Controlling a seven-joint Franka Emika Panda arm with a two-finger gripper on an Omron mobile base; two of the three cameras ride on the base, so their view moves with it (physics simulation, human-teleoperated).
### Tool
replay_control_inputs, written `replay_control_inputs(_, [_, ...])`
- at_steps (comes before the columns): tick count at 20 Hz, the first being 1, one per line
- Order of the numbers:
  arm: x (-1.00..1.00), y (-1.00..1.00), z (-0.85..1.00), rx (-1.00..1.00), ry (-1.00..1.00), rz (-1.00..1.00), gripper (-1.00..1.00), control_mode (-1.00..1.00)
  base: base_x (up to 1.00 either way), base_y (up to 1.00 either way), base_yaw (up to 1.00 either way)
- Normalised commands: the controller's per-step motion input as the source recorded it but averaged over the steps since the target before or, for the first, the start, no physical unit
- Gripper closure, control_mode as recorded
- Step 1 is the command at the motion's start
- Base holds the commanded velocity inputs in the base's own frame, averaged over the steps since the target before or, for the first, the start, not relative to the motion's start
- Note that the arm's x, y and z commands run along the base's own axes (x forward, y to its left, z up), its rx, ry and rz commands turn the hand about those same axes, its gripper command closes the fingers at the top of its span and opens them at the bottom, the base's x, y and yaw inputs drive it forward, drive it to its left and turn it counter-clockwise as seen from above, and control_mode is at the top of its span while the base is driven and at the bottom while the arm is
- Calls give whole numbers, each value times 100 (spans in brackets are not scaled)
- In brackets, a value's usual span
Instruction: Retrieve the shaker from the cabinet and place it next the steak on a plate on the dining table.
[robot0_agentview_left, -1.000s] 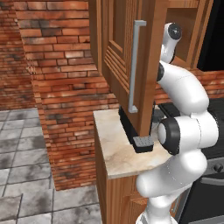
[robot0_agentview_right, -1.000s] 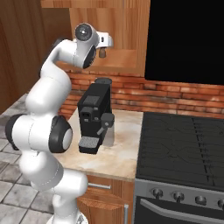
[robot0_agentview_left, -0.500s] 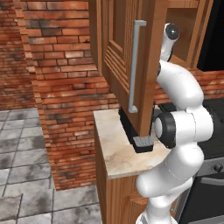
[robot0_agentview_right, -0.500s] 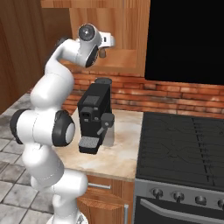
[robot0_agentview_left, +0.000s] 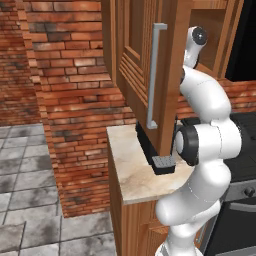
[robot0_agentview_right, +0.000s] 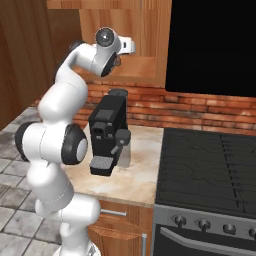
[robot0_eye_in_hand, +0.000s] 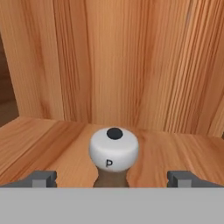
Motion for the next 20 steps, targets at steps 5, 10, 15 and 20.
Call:
replay_control_inputs(5, [25,0,0,0,0,0,-100,-100,0,0,0])
replay_control_inputs(10, [20,0,-1,0,0,0,100,-100,0,0,0])
replay_control_inputs(15, [7,0,-8,0,0,0,100,-100,0,0,0])
replay_control_inputs(20, [-26,0,-3,0,0,2,100,-100,0,0,0])
